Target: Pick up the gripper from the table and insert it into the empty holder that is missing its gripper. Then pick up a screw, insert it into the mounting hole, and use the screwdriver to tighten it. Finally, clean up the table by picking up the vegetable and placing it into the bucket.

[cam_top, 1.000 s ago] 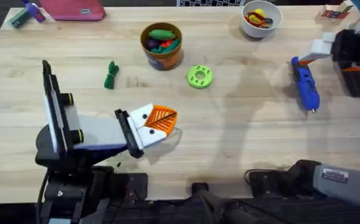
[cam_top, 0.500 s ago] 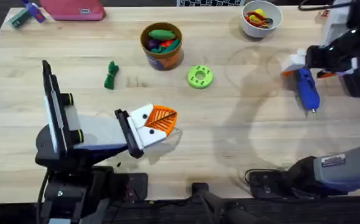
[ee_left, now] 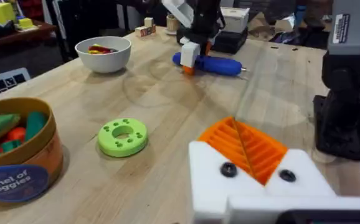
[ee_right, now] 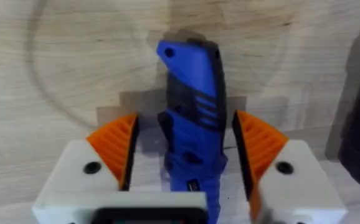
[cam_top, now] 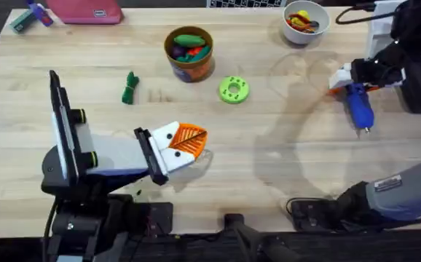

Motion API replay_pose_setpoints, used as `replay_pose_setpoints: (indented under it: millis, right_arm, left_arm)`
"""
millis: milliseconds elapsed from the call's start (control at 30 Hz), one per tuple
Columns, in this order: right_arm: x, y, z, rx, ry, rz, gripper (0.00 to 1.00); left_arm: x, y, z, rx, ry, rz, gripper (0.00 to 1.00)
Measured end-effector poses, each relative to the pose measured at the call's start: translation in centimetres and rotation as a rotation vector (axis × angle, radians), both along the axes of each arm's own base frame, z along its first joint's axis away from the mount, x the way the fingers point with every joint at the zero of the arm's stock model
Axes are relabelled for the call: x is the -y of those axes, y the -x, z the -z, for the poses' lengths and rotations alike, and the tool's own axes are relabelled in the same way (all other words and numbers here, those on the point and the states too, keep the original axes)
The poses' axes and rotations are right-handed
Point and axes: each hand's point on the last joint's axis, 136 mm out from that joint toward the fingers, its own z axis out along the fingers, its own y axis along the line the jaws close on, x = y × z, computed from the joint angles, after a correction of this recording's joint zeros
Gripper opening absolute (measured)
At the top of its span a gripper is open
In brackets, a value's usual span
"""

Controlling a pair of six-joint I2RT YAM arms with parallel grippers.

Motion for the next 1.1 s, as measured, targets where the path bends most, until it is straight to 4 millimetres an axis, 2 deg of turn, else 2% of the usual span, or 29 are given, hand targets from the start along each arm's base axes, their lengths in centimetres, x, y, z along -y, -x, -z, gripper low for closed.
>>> replay_pose_setpoints:
  millis: [100, 233, 267, 600, 733, 800, 900, 1100]
  right_arm:
    - [0.0, -0.1, 0.1, -0.004, 0.000, -0.004, 0.640]
    - [0.6, -0.3, 0.3, -0.003, 0.029, -0.004, 0.108]
    - [0.7, -0.4, 0.3, 0.000, 0.032, 0.000, 0.038]
    - [0.5, -0.5, 0.3, 0.004, 0.024, -0.005, 0.024]
    - [-1.0, -1.0, -0.2, 0.041, -0.050, -0.019, 0.024]
    - [-2.4, -1.6, -1.3, 0.087, -0.100, -0.032, 0.024]
    - [-4.3, -2.8, -4.5, 0.198, -0.169, -0.054, 0.024]
    - [-8.1, -4.3, -15.1, 0.514, -0.269, -0.123, 0.024]
  left_arm:
    - [0.0, 0.0, 0.0, 0.000, 0.000, 0.000, 0.006]
    - [0.0, 0.0, 0.0, 0.000, 0.000, 0.000, 0.006]
    - [0.0, 0.0, 0.0, 0.000, 0.000, 0.000, 0.006]
    - [0.0, 0.0, 0.0, 0.000, 0.000, 0.000, 0.006]
    - [0.0, 0.0, 0.0, 0.000, 0.000, 0.000, 0.006]
    - [0.0, 0.0, 0.0, 0.000, 0.000, 0.000, 0.006]
    - [0.0, 0.0, 0.0, 0.000, 0.000, 0.000, 0.006]
    - [0.0, 0.0, 0.0, 0.000, 0.000, 0.000, 0.006]
